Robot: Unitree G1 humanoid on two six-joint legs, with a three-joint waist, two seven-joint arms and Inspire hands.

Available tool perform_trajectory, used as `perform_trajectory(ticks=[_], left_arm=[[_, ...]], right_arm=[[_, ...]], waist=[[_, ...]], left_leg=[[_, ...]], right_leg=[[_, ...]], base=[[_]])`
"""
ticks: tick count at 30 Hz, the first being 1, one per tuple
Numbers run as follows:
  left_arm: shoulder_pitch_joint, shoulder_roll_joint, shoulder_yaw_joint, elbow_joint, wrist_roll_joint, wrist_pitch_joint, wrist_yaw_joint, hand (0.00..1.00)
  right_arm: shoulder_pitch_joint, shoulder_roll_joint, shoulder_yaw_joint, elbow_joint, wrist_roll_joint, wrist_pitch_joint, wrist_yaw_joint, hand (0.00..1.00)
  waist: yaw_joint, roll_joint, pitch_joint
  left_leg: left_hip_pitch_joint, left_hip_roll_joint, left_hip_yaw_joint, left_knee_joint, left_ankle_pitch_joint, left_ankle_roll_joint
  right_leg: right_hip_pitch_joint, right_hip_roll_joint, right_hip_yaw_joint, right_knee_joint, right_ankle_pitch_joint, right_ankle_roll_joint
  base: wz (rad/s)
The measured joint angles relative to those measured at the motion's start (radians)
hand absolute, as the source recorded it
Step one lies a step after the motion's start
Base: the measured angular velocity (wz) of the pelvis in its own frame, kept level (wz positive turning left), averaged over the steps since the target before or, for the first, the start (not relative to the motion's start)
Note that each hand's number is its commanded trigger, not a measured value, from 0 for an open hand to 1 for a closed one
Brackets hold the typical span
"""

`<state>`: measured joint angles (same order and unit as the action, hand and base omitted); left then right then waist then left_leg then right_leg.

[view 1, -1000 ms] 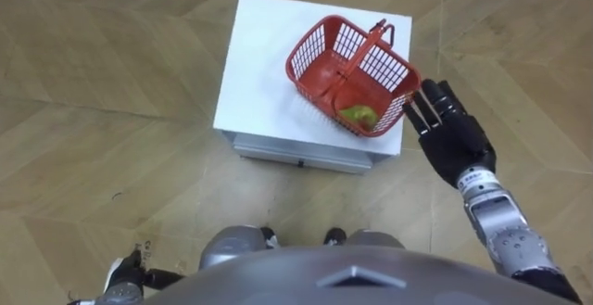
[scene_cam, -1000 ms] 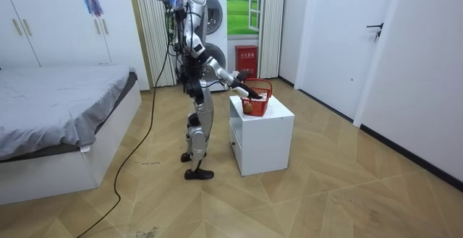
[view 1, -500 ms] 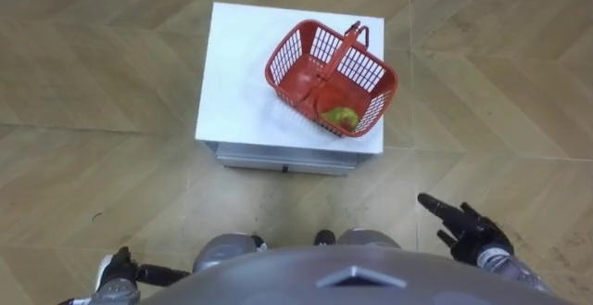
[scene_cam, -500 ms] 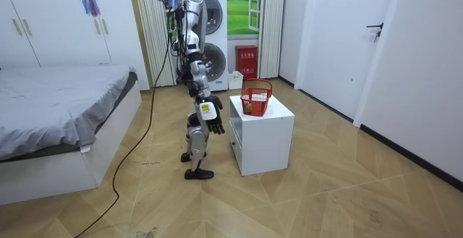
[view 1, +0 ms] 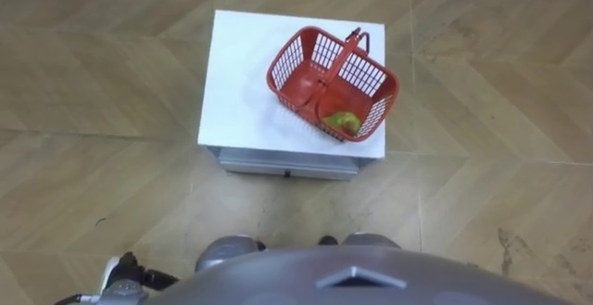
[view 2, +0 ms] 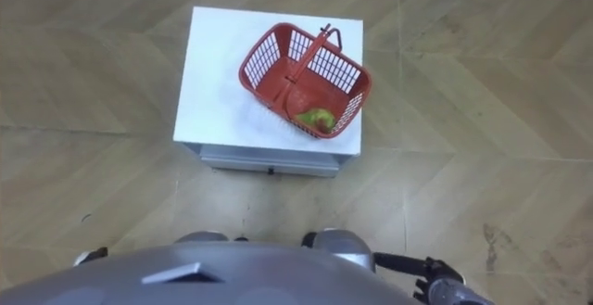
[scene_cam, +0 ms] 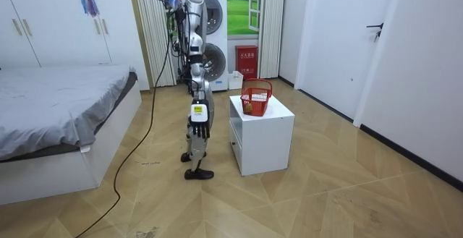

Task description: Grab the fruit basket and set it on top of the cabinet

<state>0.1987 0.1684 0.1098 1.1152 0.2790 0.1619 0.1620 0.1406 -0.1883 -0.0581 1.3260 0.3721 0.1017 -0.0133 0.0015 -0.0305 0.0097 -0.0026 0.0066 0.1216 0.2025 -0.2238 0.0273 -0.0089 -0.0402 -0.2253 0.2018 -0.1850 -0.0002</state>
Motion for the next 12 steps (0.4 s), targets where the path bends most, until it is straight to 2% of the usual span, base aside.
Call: perform_trajectory(ticks=[5,8,12], left_arm=[[-0.002,-0.026,0.005,0.005,0.032,0.023,-0.005,0.00],[-0.002,-0.033,0.004,0.005,0.030,0.032,-0.021,0.00],[-0.002,-0.038,0.003,0.004,0.030,0.050,-0.028,0.00]], right_arm=[[-0.003,0.000,0.013,0.002,-0.149,0.029,-0.016,0.00],[-0.008,0.000,0.035,0.002,-0.190,0.042,-0.020,0.00],[-0.024,0.002,0.056,0.003,-0.259,0.084,-0.020,0.00]], waist=[[0.004,0.018,-0.0023],[0.004,0.018,-0.0029],[0.004,0.015,-0.0022]], left_leg=[[0.011,0.000,-0.002,-0.006,0.000,0.000],[0.014,0.000,-0.002,-0.006,0.000,-0.001],[0.020,-0.001,-0.003,-0.004,0.000,-0.001]], right_leg=[[0.013,0.001,0.001,0.002,-0.001,0.000],[0.015,0.001,0.001,0.004,-0.003,0.000],[0.012,0.000,0.002,0.005,-0.004,0.000]], base=[[0.00],[0.00],[0.00]])
